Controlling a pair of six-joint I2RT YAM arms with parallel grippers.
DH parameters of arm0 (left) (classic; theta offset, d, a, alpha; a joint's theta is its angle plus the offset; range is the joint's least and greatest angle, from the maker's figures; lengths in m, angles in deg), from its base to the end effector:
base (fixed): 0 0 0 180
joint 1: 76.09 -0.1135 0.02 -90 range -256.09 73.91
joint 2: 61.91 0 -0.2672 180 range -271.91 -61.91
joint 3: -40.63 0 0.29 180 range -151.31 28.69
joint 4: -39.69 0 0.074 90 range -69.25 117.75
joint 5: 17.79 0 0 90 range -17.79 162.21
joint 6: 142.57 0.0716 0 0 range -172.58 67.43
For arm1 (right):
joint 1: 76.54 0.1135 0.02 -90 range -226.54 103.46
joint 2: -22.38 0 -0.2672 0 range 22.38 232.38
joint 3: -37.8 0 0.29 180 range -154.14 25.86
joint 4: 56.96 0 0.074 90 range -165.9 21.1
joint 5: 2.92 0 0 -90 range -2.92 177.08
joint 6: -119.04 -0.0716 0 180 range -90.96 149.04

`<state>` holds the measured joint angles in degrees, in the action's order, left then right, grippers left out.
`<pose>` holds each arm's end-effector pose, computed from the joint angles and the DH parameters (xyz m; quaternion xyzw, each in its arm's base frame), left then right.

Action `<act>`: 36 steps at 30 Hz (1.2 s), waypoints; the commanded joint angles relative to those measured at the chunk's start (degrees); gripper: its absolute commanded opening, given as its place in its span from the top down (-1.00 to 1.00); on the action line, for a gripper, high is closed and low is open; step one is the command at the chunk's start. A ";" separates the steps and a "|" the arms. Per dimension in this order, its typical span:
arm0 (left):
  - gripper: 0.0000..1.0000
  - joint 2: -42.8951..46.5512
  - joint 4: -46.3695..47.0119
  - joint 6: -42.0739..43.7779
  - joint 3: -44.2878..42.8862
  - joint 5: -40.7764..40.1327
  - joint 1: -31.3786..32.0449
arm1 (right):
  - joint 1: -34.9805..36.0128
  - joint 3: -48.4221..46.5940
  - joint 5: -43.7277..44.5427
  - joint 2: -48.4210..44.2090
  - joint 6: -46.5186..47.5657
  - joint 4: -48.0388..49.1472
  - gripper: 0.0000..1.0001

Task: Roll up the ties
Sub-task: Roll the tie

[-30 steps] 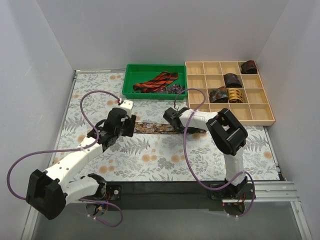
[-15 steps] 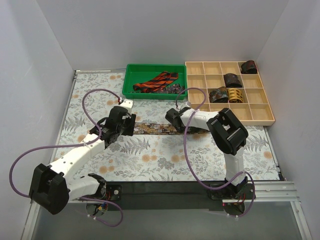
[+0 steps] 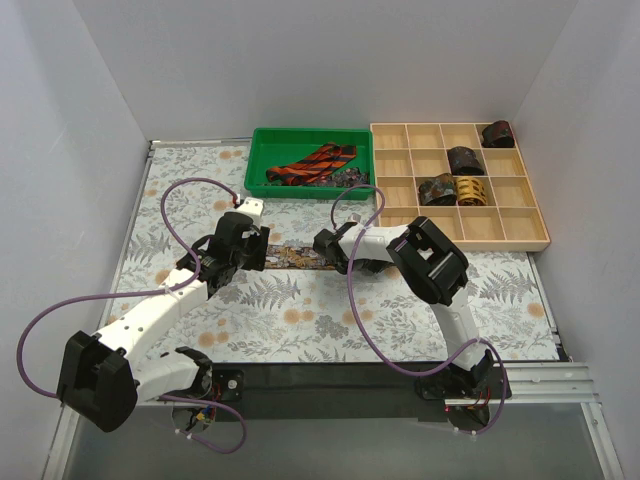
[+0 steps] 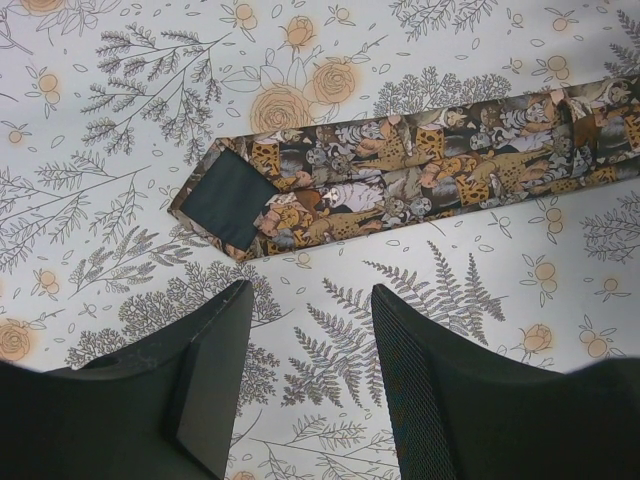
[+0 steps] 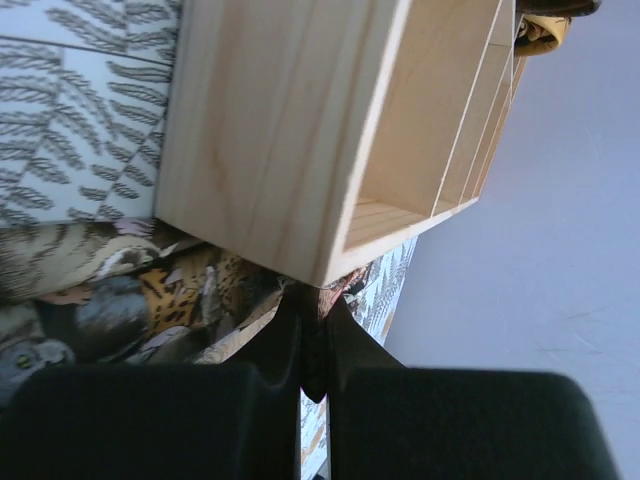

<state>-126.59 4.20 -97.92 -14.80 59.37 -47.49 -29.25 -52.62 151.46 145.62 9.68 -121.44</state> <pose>0.2658 -0.1268 0.2072 -0.1762 0.9012 -0.1475 0.3675 0.3166 0.2478 0.0757 -0.2367 0.8114 -0.4738 0.2471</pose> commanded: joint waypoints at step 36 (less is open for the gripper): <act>0.03 -2.19 2.28 -4.03 -3.09 10.35 -0.39 | -1.22 0.48 -29.46 -23.20 6.35 13.06 -0.31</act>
<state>-127.09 4.90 -99.01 -14.99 64.07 -47.53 -29.01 -55.89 126.34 130.58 17.03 -112.45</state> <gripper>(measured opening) 0.486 0.630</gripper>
